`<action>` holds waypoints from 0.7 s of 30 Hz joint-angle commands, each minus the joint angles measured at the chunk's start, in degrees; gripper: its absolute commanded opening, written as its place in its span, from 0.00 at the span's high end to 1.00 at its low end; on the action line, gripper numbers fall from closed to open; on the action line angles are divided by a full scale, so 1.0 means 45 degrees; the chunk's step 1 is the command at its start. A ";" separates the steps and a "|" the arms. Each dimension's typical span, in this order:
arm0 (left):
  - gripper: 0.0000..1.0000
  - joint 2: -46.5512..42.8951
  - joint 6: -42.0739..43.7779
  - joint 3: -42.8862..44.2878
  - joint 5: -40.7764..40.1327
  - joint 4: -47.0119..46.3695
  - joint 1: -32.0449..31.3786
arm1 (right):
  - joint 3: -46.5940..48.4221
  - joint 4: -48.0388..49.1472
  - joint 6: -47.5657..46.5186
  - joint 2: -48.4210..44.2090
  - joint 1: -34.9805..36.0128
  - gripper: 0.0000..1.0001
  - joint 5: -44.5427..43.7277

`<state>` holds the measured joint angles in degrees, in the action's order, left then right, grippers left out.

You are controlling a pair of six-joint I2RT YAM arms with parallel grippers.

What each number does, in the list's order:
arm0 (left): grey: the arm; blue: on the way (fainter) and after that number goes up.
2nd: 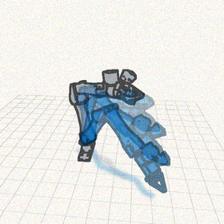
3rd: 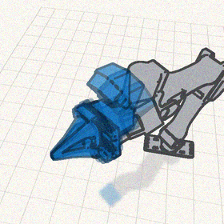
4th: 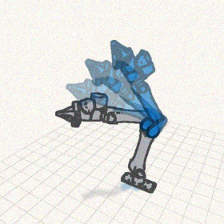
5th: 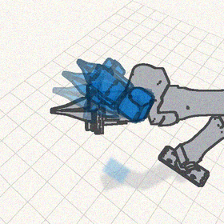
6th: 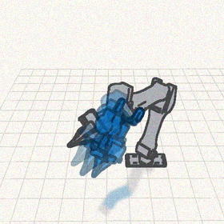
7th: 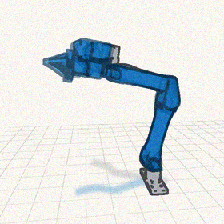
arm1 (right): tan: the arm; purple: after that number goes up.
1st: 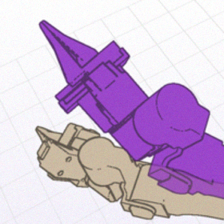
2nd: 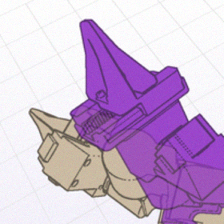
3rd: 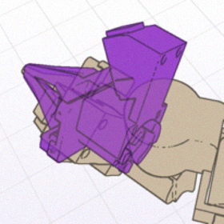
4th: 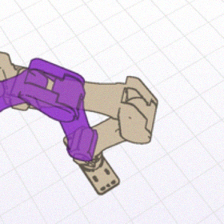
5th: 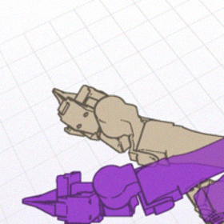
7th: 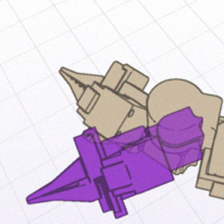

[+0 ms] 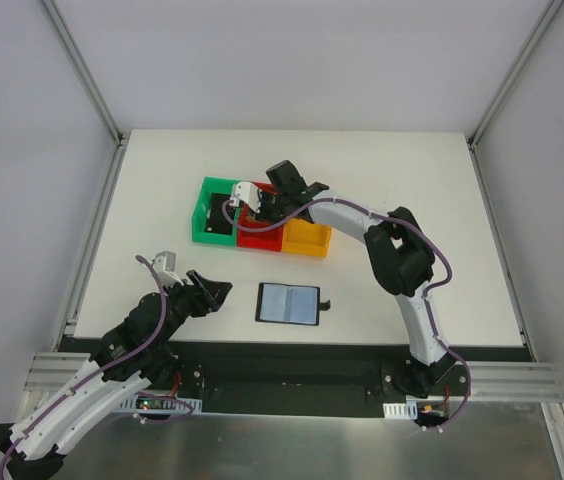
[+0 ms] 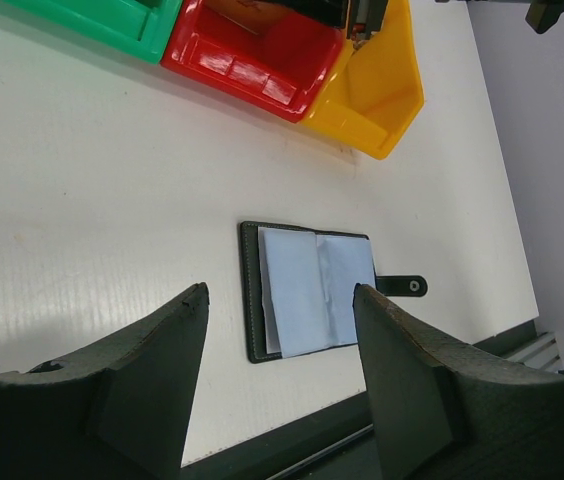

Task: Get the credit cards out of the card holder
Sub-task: Place the credit card in the storage box.

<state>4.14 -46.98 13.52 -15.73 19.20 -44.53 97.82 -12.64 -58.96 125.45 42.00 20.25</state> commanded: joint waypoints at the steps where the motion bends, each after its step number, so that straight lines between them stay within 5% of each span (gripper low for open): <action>1: 0.41 0.0154 0.0225 0.0004 -0.0392 -0.0087 0.0072 | 0.0372 0.0075 0.0074 0.0209 0.0062 1.00 -0.0105; 21: 0.41 0.0213 0.0128 0.0023 -0.0333 -0.0107 0.0072 | 0.0430 0.0544 0.0446 -0.0162 0.0003 0.85 -0.1179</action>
<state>4.54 -46.98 13.52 -15.75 19.25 -44.53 97.82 -12.12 -57.49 125.47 42.09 16.05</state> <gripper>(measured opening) 0.590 0.138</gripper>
